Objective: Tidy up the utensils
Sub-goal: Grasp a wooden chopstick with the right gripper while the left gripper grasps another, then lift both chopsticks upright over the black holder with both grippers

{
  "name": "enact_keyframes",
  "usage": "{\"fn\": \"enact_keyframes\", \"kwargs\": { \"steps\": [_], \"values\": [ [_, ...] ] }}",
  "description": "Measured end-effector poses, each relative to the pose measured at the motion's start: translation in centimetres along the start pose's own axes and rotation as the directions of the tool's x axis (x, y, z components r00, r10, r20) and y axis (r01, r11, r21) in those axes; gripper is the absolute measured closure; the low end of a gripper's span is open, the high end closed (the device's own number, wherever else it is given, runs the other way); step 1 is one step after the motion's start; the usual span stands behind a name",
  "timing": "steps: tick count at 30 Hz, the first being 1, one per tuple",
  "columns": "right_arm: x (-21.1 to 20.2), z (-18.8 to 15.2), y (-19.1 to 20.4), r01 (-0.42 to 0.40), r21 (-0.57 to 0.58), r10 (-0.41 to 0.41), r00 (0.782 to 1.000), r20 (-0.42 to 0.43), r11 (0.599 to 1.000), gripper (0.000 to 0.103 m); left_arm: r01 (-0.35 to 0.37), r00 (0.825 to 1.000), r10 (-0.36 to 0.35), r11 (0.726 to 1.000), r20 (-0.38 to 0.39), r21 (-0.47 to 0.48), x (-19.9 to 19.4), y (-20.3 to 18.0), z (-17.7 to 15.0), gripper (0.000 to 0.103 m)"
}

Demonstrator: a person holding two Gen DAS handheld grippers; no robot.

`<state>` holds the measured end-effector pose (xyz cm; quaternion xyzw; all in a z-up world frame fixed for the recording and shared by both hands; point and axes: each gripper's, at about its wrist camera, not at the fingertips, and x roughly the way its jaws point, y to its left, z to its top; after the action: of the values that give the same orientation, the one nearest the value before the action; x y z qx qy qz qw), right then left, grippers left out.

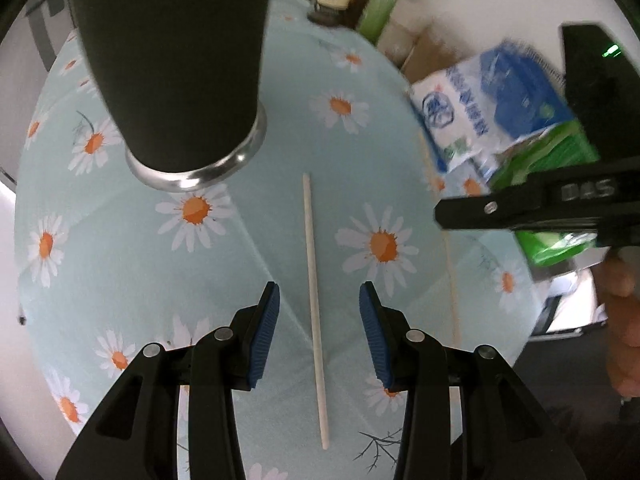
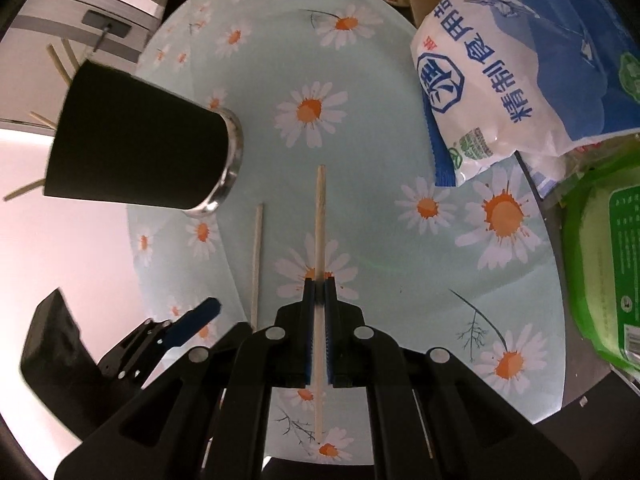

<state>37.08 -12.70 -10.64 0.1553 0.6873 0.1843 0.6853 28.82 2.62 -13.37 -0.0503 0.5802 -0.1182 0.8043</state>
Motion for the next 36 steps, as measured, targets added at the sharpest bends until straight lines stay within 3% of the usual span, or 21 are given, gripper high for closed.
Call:
{"fn": "enact_keyframes", "kwargs": {
  "steps": [2, 5, 10, 13, 15, 19, 26, 31, 36],
  "values": [
    [-0.2, 0.1, -0.3, -0.005, -0.001, 0.005, 1.0, 0.015, 1.0, 0.098, -0.036, 0.999, 0.036, 0.999, -0.013, -0.002, 0.5, -0.3, 0.3, 0.066],
    [-0.3, 0.1, -0.4, -0.027, -0.013, 0.027, 0.999, 0.017, 1.0, 0.098, -0.074, 0.995, 0.075, 0.997, -0.062, 0.013, 1.6, -0.9, 0.9, 0.079],
    [-0.7, 0.5, -0.5, -0.051, -0.046, 0.052, 0.999, 0.013, 0.998, 0.098, -0.132, 0.979, 0.139, 0.99, -0.148, 0.058, 2.9, -1.9, 1.2, 0.087],
    [-0.8, 0.8, -0.4, -0.067, -0.066, 0.068, 0.998, 0.008, 0.996, 0.098, -0.146, 0.973, 0.151, 0.989, -0.175, 0.038, 3.1, -2.0, 1.7, 0.089],
    [-0.7, 1.0, -0.2, -0.073, -0.083, 0.073, 0.997, -0.001, 0.994, 0.098, -0.172, 0.966, 0.175, 0.985, -0.188, 0.032, 3.3, -2.0, 2.1, 0.099],
    [-0.9, 1.5, -0.2, -0.073, -0.113, 0.074, 0.997, 0.004, 0.991, 0.098, -0.17, 0.966, 0.166, 0.985, -0.2, -0.003, 3.4, -1.8, 2.6, 0.099],
    [-0.3, 1.9, 0.3, -0.103, -0.182, 0.101, 0.995, -0.022, 0.978, 0.098, -0.155, 0.979, 0.136, 0.981, -0.154, -0.116, 2.6, 0.1, 2.2, 0.099],
    [-0.2, 1.6, 1.5, -0.155, -0.238, 0.152, 0.988, -0.03, 0.959, 0.098, -0.111, 0.993, 0.104, 0.974, -0.048, -0.199, 0.2, -0.1, 0.7, 0.1],
    [-0.7, 1.3, 2.5, -0.164, -0.276, 0.176, 0.984, 0.02, 0.947, 0.098, -0.075, 0.992, 0.092, 0.978, 0.083, -0.195, -3.0, -0.4, -0.6, 0.1]
  ]
}}
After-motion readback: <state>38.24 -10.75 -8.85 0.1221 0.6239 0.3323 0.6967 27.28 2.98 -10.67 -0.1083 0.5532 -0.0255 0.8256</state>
